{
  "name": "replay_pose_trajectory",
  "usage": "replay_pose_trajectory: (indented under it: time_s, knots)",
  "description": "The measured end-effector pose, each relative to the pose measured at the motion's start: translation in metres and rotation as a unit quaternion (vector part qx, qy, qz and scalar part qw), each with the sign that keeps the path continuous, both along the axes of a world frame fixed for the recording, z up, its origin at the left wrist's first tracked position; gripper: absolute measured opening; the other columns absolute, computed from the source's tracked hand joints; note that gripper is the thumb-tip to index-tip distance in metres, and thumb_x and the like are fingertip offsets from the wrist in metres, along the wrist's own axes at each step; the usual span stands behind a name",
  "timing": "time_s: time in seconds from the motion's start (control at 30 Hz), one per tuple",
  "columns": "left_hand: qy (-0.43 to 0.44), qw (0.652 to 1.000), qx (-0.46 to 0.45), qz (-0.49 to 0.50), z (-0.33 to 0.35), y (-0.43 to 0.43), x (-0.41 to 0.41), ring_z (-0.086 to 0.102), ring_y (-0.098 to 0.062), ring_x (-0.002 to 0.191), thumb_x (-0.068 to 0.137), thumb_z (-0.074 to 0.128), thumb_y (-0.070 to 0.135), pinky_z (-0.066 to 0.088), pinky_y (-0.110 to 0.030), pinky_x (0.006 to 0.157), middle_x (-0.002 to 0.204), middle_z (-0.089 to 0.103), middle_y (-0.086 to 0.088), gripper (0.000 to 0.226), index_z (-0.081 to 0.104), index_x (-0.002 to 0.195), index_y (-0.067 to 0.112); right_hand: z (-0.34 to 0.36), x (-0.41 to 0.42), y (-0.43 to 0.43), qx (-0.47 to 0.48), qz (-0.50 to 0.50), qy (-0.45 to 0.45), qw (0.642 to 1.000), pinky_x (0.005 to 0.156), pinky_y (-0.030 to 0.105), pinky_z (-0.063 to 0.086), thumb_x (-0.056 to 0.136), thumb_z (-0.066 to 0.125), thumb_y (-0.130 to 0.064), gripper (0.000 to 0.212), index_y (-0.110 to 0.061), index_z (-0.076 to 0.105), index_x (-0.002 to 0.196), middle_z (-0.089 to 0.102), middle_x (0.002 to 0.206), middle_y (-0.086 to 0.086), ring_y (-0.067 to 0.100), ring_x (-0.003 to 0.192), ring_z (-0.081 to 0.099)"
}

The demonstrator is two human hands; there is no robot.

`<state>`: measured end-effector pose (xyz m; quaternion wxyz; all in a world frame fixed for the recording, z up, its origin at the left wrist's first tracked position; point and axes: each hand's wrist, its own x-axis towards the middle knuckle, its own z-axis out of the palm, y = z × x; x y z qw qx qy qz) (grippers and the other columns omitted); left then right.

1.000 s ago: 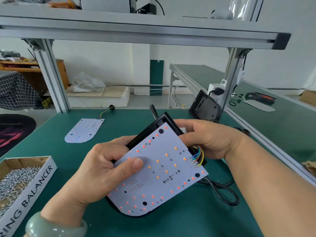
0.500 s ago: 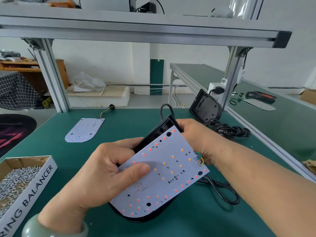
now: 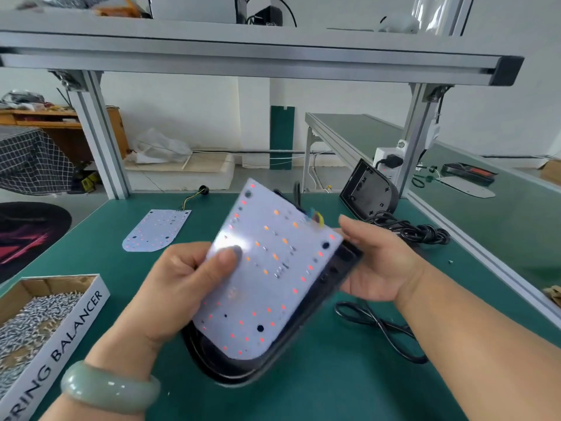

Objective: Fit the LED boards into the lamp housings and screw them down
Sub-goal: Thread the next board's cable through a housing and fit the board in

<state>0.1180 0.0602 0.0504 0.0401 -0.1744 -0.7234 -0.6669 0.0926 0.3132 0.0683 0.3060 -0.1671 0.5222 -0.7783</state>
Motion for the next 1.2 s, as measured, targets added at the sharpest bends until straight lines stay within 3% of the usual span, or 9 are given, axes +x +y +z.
replay_pose_trajectory:
  time_s: [0.13,0.33,0.53,0.63,0.83,0.9,1.0,1.07,1.2]
  knots:
    - [-0.082,0.993,0.088,0.003,0.0,-0.001,-0.003,0.066,-0.021,0.055,0.048,0.078,0.072,0.054,-0.026,0.05,0.071,0.073,-0.011,0.066,0.075,0.074,0.012,-0.015,-0.007,-0.03,-0.001,-0.12,0.045,0.992,0.072,0.03,0.054,0.08,0.051,0.0,0.025,0.0,0.065,0.1,0.062,0.087,0.02,0.023,0.075,0.063]
    - [-0.132,0.979,0.128,0.092,0.0,0.008,-0.002,0.063,-0.012,0.043,0.069,0.055,0.052,0.045,-0.016,0.039,0.057,0.07,-0.002,0.038,0.075,0.059,0.021,-0.031,-0.009,-0.048,0.108,-0.265,0.177,0.942,0.069,0.042,0.031,0.098,0.045,0.0,0.025,0.019,0.053,0.085,0.048,0.082,0.036,0.03,0.082,0.037]
    - [-0.114,0.985,0.109,0.076,0.0,0.016,-0.004,0.063,-0.012,0.045,0.071,0.055,0.049,0.046,-0.016,0.04,0.059,0.07,-0.002,0.036,0.074,0.061,0.02,-0.037,-0.009,-0.032,0.425,-0.286,0.412,0.753,0.076,0.042,0.05,0.094,0.043,0.002,0.024,0.006,0.066,0.099,0.068,0.096,0.02,0.034,0.086,0.061]
    - [-0.122,0.987,0.089,0.052,-0.006,0.019,-0.007,0.067,-0.017,0.054,0.069,0.057,0.051,0.051,-0.023,0.045,0.07,0.073,-0.007,0.036,0.075,0.07,0.02,-0.039,-0.009,-0.033,0.581,-0.276,0.419,0.641,0.062,0.031,0.04,0.089,0.043,-0.005,0.024,-0.012,0.054,0.069,0.062,0.079,0.008,0.03,0.076,0.052]
    - [-0.18,0.977,-0.016,-0.111,-0.012,0.009,-0.015,0.071,-0.024,0.082,0.057,0.085,0.051,0.056,-0.032,0.068,0.101,0.072,-0.018,0.05,0.076,0.093,0.017,-0.045,-0.009,-0.039,0.656,-0.223,0.436,0.575,0.049,0.029,0.021,0.085,0.045,-0.007,0.029,-0.015,0.03,0.062,0.036,0.063,0.001,0.025,0.07,0.04]
    - [-0.193,0.972,0.001,-0.138,-0.014,0.015,-0.015,0.072,-0.024,0.083,0.061,0.081,0.054,0.056,-0.025,0.066,0.099,0.074,-0.015,0.053,0.077,0.092,0.011,-0.04,-0.011,-0.042,0.639,-0.21,0.438,0.597,0.053,0.029,0.026,0.084,0.047,-0.006,0.027,-0.015,0.033,0.063,0.039,0.065,-0.001,0.023,0.07,0.038]
    - [-0.21,0.97,0.074,-0.099,-0.017,0.026,-0.016,0.072,-0.023,0.084,0.076,0.059,0.041,0.056,-0.025,0.066,0.098,0.074,-0.014,0.039,0.078,0.089,0.009,-0.036,-0.006,-0.045,0.396,-0.248,0.289,0.835,0.064,0.029,0.051,0.084,0.056,-0.006,0.022,-0.02,0.056,0.067,0.058,0.068,-0.007,0.012,0.065,0.052]
    - [-0.242,0.955,0.139,-0.1,-0.017,0.028,-0.017,0.073,-0.022,0.082,0.076,0.056,0.04,0.057,-0.026,0.063,0.095,0.075,-0.012,0.038,0.079,0.086,0.011,-0.035,-0.003,-0.042,0.178,-0.235,0.181,0.938,0.074,0.032,0.056,0.081,0.059,-0.016,0.016,-0.022,0.073,0.086,0.073,0.088,-0.003,0.012,0.08,0.066]
    - [-0.308,0.918,0.214,-0.131,-0.012,0.025,-0.013,0.071,-0.023,0.06,0.073,0.052,0.04,0.055,-0.027,0.049,0.075,0.074,-0.011,0.041,0.079,0.074,0.009,-0.027,-0.002,-0.028,0.008,-0.177,0.027,0.984,0.08,0.035,0.051,0.079,0.058,-0.052,0.044,-0.017,0.076,0.097,0.072,0.103,0.01,0.023,0.092,0.066]
